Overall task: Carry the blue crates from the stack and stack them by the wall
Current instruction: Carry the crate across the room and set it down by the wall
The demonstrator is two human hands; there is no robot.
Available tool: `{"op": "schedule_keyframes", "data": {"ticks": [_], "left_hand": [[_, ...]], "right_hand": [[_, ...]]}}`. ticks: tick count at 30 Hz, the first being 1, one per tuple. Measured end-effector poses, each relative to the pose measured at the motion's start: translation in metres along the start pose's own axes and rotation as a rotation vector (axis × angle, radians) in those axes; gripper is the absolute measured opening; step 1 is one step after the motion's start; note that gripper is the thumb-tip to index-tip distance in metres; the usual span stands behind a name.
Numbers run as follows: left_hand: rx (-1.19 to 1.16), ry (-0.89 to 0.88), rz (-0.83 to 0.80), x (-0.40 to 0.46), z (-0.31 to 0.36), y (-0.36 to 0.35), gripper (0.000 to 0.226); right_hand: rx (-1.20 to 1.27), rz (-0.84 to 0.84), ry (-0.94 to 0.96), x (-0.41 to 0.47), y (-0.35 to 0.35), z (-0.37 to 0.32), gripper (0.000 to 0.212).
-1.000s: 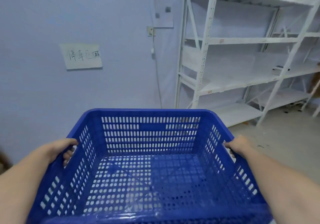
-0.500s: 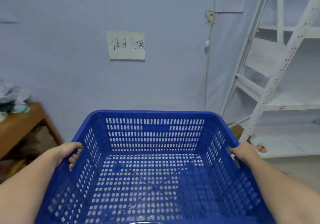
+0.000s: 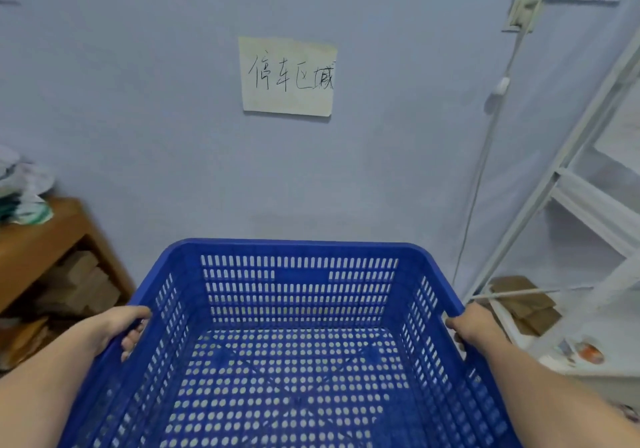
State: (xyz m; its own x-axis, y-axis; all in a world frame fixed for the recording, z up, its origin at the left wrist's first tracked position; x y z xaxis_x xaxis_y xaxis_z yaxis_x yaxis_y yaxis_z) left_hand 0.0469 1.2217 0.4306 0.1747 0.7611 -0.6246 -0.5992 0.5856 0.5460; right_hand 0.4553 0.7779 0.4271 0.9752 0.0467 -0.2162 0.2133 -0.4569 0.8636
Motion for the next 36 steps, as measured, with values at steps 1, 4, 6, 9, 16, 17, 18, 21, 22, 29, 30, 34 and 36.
{"op": "schedule_keyframes", "data": {"ticks": [1,4,6,9,16,17,18,21,22,29,30,34,36], "left_hand": [[0.018,0.001,-0.013,0.015,0.01,0.001,0.046],[0.042,-0.02,-0.038,0.057,0.046,0.007,0.047],[0.05,-0.047,-0.026,0.082,0.072,0.013,0.045],[0.054,-0.056,-0.041,0.111,0.104,0.011,0.044],[0.018,-0.015,-0.003,0.168,0.147,-0.025,0.041],[0.019,0.001,0.001,0.175,0.15,-0.032,0.041],[0.017,0.022,0.007,0.18,0.152,-0.039,0.041],[-0.029,0.069,0.04,0.201,0.165,-0.056,0.045],[-0.03,0.072,0.05,0.209,0.17,-0.061,0.046],[-0.053,0.171,0.085,0.241,0.171,-0.096,0.046],[-0.068,0.192,0.104,0.247,0.164,-0.101,0.047],[-0.093,0.249,0.199,0.275,0.143,-0.118,0.047],[-0.11,0.287,0.248,0.288,0.134,-0.127,0.043]], "right_hand": [[0.011,-0.004,-0.015,0.006,-0.009,-0.009,0.018],[0.024,-0.005,-0.047,0.019,-0.031,-0.036,0.016],[0.028,0.003,-0.075,0.028,-0.041,-0.052,0.018],[0.053,0.023,-0.111,0.041,-0.049,-0.073,0.019],[0.037,0.03,-0.136,0.096,-0.071,-0.098,0.02],[0.038,0.025,-0.138,0.107,-0.073,-0.1,0.02],[0.041,0.015,-0.142,0.118,-0.076,-0.103,0.02],[0.037,-0.019,-0.144,0.156,-0.085,-0.115,0.019],[0.033,-0.025,-0.148,0.168,-0.088,-0.121,0.019],[0.071,-0.106,-0.206,0.216,-0.132,-0.139,0.015],[0.075,-0.111,-0.22,0.22,-0.142,-0.139,0.015],[0.025,-0.138,-0.263,0.233,-0.184,-0.139,0.013],[-0.02,-0.15,-0.285,0.235,-0.204,-0.136,0.016]]}}
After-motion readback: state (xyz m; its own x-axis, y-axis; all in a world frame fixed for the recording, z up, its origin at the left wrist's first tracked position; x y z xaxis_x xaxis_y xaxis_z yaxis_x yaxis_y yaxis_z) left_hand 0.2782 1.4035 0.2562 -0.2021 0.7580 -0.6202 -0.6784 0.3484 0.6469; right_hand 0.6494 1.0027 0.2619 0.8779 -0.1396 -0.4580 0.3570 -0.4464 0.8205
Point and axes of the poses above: each hand's wrist, its own x-axis towards the middle knuckle, its own y-axis out of the back of the hand, z = x × y, the point moved 2 cm from there along x, towards the middle knuckle, and after that the axes turned 11 degrees about z, right-handed, at the moved point
